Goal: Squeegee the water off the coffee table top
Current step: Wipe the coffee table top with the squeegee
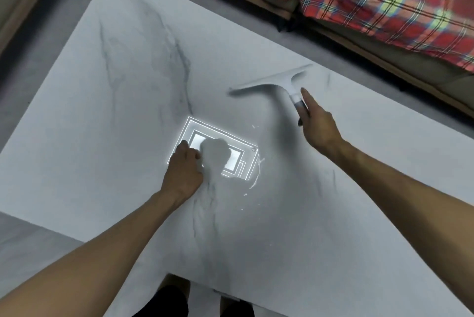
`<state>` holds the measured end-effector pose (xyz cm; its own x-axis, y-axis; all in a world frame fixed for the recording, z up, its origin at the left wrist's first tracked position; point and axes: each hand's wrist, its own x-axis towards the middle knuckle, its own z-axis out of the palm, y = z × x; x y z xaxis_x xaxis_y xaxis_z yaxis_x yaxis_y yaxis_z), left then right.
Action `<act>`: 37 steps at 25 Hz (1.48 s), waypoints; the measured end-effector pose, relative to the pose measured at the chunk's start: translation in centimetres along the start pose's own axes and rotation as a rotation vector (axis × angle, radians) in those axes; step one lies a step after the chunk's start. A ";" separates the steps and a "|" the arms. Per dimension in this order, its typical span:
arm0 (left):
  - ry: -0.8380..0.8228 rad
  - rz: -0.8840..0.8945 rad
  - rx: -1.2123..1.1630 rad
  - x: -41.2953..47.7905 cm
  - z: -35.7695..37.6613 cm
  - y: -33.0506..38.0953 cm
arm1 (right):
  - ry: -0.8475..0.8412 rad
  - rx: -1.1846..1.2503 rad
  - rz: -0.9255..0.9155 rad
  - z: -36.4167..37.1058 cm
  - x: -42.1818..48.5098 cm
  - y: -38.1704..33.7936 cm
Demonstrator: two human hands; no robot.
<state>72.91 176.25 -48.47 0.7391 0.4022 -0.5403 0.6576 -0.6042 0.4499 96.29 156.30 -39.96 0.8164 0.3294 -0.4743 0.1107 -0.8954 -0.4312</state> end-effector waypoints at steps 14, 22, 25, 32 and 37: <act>-0.048 -0.025 0.160 3.3 4.8 8.8 | -0.314 -0.309 -0.078 -1.3 -6.1 10.6; -0.157 -0.083 0.252 4.3 4.5 10.5 | 0.026 -0.014 -0.007 -6.5 1.9 8.2; -0.178 -0.064 0.268 4.4 4.4 10.4 | 0.051 0.062 0.157 -6.5 8.1 6.9; -0.232 -0.063 0.280 4.5 3.9 10.4 | -0.058 -0.145 0.166 -3.0 -1.2 10.4; -0.293 -0.071 0.250 4.7 3.1 10.8 | -0.242 -0.045 0.300 -4.2 -9.0 10.4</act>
<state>83.07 169.51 -48.33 0.5960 0.2575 -0.7606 0.6233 -0.7455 0.2360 92.49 142.81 -36.93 0.6594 0.1067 -0.7442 -0.0837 -0.9733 -0.2137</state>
